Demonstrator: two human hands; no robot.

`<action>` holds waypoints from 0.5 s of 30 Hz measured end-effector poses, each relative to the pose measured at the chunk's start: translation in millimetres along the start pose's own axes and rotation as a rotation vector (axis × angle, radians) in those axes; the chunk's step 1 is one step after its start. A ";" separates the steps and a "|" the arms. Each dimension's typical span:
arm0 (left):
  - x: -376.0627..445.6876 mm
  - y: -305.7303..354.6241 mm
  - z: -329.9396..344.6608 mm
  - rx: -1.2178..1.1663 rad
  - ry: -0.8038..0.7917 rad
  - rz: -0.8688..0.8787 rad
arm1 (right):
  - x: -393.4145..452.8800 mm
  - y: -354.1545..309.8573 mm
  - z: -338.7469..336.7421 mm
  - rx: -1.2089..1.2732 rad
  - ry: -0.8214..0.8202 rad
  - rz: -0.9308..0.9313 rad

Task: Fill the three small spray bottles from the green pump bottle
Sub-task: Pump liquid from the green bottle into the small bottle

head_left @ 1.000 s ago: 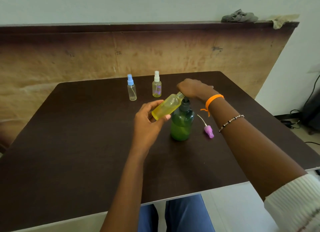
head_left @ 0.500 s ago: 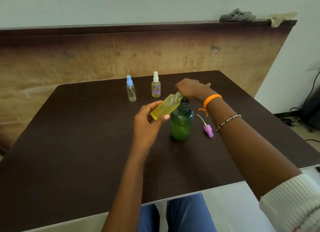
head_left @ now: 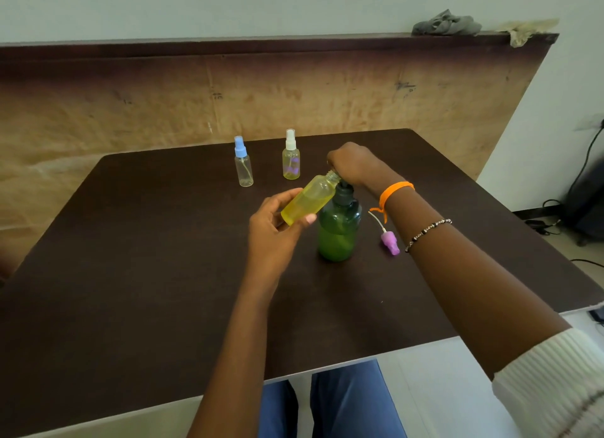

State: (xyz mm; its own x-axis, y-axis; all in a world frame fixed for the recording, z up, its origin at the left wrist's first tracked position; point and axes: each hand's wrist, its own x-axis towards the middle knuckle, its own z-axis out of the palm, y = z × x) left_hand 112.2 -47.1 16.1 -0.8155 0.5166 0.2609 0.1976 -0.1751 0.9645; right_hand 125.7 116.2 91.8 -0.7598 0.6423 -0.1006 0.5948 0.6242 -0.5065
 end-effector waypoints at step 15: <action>-2.9 -4.9 5.4 -0.021 0.002 -0.024 | 2.9 4.8 1.8 0.038 0.005 0.035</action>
State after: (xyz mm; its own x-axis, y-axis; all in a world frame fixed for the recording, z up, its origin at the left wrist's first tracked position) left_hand 116.5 -43.2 10.8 -0.8208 0.5196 0.2374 0.1663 -0.1802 0.9695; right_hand 125.9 120.3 87.5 -0.7376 0.6654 -0.1147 0.6101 0.5841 -0.5354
